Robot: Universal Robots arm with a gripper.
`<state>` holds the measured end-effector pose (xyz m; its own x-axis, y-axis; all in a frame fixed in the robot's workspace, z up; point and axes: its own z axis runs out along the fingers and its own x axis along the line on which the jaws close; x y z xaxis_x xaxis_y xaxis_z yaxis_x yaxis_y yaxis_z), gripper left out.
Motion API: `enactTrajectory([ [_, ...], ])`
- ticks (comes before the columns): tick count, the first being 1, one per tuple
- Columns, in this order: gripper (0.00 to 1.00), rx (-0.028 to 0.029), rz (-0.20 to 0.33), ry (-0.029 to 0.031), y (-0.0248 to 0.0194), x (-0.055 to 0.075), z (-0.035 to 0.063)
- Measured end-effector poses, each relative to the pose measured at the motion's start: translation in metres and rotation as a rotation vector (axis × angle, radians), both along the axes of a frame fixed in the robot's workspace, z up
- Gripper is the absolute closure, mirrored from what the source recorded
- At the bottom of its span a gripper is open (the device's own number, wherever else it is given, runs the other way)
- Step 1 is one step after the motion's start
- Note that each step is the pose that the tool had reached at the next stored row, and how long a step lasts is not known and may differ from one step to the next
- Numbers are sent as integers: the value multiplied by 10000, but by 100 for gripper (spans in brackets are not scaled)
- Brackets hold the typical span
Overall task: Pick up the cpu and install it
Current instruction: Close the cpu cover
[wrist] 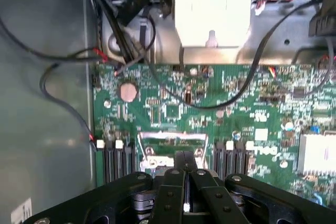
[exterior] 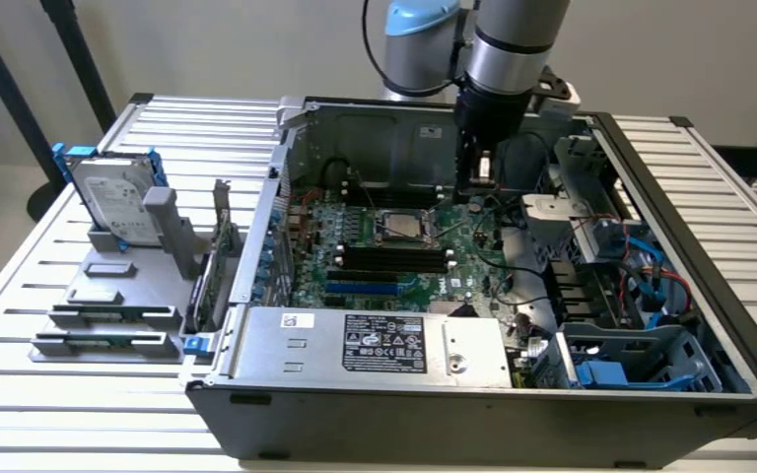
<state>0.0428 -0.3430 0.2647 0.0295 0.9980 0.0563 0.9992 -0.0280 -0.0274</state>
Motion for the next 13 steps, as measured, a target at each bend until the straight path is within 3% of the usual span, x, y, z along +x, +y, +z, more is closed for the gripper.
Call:
enactTrajectory([
  [3,89,19,18,0,-9,106,2],
  [9,89,47,95,-8,-10,197,-1],
  [13,89,70,185,-105,-8,218,-22],
])
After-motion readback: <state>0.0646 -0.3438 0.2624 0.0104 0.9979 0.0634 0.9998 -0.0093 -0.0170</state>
